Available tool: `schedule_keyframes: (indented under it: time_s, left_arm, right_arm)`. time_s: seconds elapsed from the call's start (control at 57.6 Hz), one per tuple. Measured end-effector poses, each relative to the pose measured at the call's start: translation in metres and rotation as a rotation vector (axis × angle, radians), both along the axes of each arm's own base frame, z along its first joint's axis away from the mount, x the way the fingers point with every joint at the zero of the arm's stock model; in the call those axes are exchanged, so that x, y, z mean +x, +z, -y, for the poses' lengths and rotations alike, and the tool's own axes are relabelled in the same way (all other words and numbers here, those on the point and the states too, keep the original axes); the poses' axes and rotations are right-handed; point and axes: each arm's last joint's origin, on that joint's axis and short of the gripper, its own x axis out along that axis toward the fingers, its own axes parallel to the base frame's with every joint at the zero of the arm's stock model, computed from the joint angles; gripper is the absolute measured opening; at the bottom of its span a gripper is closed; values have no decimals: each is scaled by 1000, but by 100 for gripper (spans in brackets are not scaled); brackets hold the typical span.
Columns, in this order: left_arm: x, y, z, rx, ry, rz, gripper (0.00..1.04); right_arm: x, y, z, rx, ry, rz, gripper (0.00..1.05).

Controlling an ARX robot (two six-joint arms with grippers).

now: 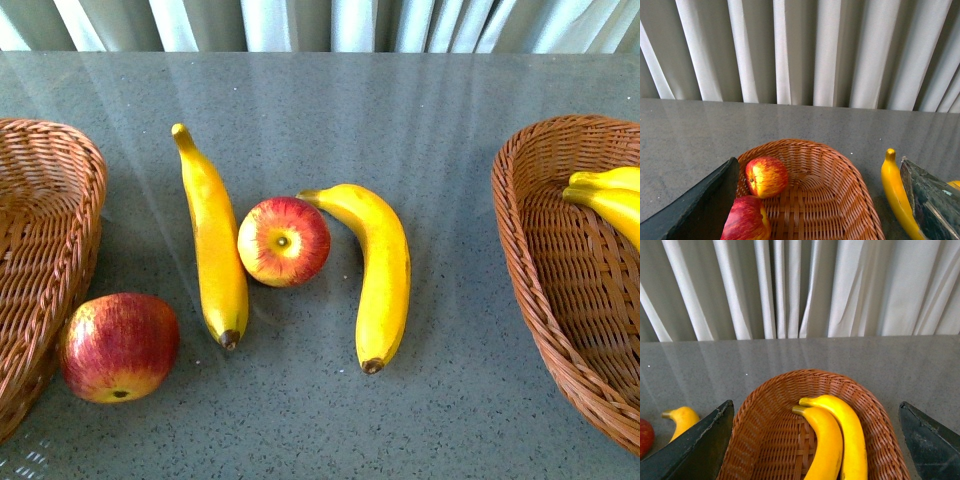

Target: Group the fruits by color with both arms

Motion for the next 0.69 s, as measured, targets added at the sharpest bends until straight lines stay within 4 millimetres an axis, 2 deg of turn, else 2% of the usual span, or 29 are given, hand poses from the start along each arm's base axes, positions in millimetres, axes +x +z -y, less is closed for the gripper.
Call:
schedule_keyframes:
  time_s: [0.694]
  left_arm:
    - [0, 0, 0, 0, 0, 0, 96]
  right_arm:
    - [0, 0, 0, 0, 0, 0, 96]
